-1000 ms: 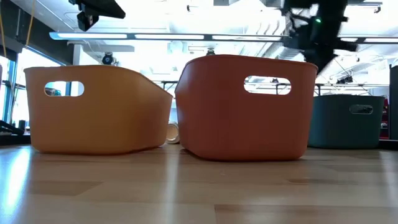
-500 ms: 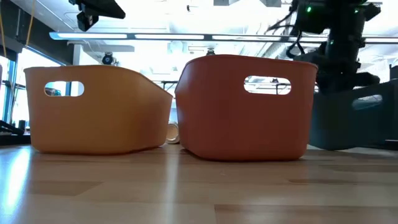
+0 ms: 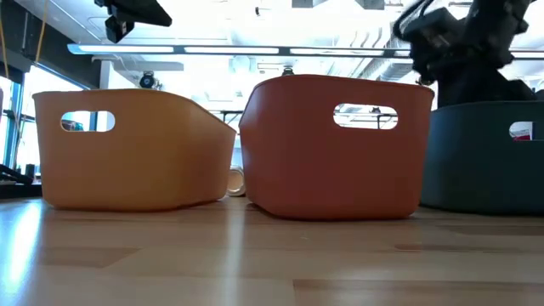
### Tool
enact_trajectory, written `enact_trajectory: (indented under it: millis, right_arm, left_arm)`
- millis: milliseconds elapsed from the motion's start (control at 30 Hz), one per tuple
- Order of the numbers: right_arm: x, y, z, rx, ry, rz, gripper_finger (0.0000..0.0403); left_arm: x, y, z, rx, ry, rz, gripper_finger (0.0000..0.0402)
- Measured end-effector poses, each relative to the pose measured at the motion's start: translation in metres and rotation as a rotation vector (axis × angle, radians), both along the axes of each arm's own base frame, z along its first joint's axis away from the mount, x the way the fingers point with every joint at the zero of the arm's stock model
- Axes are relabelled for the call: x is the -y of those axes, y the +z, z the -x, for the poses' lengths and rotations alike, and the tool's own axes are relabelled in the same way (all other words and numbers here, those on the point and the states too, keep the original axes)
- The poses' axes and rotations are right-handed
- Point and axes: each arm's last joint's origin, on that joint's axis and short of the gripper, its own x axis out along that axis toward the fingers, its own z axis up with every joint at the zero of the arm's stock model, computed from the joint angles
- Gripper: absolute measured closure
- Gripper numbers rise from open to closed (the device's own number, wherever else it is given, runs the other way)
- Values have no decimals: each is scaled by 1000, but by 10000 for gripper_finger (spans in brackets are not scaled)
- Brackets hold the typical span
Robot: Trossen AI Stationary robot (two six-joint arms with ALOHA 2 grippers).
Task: Sort soda cans
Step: Move the green bin to the middle right of the table, then put the bottom orange soda can into the yellow bin
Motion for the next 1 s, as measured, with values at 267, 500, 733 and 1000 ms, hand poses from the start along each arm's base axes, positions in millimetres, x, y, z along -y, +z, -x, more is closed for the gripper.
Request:
enact_trajectory:
  millis: [267,500,733,1000]
  right_arm:
    - [8,48,-6,67,-22,238,403]
    - [26,79,-9,97,-67,389,403]
    - [45,89,-20,203,-178,415,403]
    - [58,93,-31,240,-123,521,402]
  left_arm:
    - [-11,22,3,34,47,-154,401]
    - [-25,38,11,-61,54,-241,379]
    - [-35,35,3,-154,61,-296,304]
    - [-28,21,-10,-178,-83,-4,215]
